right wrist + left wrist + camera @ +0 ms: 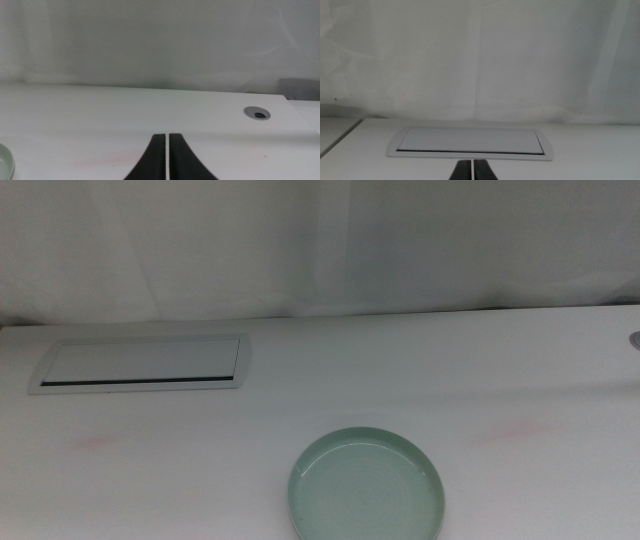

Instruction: Stack the three bowls on top of each other.

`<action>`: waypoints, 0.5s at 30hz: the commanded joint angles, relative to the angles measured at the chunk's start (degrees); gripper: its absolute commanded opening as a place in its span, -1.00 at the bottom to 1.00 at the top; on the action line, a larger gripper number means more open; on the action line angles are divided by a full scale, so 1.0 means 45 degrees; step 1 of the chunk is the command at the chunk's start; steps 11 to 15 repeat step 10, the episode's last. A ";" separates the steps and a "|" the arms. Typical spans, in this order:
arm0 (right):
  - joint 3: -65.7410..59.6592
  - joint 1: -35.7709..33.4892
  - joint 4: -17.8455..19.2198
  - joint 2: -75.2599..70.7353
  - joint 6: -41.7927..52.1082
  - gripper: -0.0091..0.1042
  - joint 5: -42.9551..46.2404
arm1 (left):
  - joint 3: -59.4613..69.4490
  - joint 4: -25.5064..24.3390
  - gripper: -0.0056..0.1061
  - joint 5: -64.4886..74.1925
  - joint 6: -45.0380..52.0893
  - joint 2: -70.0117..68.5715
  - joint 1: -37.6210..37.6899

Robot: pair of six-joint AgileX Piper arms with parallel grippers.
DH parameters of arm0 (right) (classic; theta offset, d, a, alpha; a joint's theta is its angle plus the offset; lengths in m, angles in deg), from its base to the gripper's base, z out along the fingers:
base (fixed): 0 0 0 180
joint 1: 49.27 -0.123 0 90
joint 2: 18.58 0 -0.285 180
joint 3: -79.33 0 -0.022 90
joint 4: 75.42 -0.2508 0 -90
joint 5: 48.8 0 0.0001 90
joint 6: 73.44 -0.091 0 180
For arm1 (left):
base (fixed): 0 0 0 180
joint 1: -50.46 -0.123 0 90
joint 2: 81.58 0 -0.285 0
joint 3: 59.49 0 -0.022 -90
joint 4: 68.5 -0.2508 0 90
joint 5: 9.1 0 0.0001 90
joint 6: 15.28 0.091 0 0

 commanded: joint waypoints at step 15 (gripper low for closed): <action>-0.0514 0.0020 -0.0059 -0.0452 0.0142 -0.88 0.0196 | 0.0492 0.0024 -0.95 -0.0159 0.0213 -0.0494 0.0074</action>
